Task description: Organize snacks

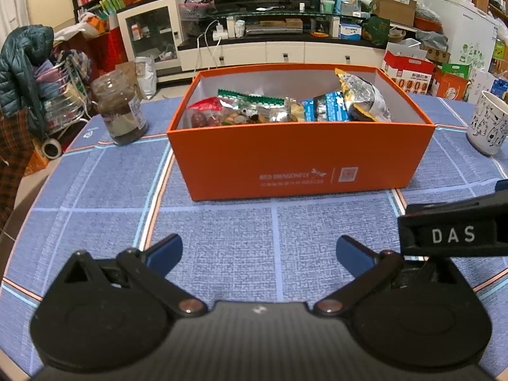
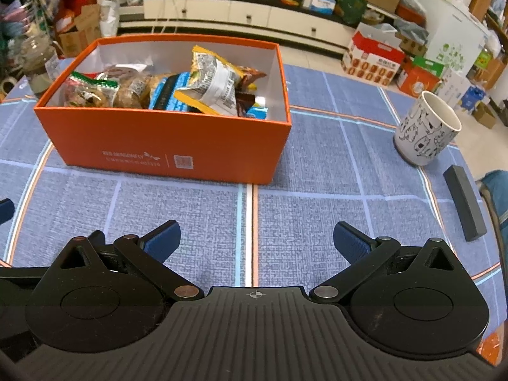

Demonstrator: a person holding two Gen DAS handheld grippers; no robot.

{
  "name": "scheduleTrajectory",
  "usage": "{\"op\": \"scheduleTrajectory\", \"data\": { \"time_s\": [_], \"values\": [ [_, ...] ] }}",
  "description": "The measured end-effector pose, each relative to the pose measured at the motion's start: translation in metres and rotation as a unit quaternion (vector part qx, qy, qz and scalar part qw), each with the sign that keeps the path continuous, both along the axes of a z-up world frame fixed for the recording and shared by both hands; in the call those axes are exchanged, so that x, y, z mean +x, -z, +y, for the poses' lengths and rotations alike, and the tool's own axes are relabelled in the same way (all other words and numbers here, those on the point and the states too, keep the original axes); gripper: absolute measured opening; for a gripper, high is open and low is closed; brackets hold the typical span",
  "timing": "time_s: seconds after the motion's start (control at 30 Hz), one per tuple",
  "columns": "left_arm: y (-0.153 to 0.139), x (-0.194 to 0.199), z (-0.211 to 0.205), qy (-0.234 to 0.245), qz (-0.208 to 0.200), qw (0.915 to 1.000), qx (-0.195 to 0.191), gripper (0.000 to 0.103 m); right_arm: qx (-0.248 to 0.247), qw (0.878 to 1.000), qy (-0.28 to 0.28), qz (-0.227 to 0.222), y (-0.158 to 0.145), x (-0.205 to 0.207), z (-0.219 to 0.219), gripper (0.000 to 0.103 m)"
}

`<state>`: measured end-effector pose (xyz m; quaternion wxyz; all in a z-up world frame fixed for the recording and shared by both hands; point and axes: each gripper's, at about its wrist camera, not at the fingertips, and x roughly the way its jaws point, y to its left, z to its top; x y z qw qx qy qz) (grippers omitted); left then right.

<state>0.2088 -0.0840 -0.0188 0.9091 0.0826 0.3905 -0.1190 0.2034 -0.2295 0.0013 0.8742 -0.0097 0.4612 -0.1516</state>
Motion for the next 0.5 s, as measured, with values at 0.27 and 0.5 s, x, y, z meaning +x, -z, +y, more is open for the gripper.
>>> {"op": "scheduleTrajectory", "data": {
  "time_s": [0.27,0.5],
  "values": [
    [0.001,-0.0025,0.0035,0.006,0.004,0.9994,-0.033,0.102,0.002,1.0,-0.001,-0.004,-0.0016,-0.0006,0.0012,0.096],
    [-0.0014,-0.0052,-0.0007,0.004,-0.012,0.9998,-0.016,0.102,0.003,1.0,0.0,-0.005,-0.002,-0.0014,0.0,0.096]
  ]
}}
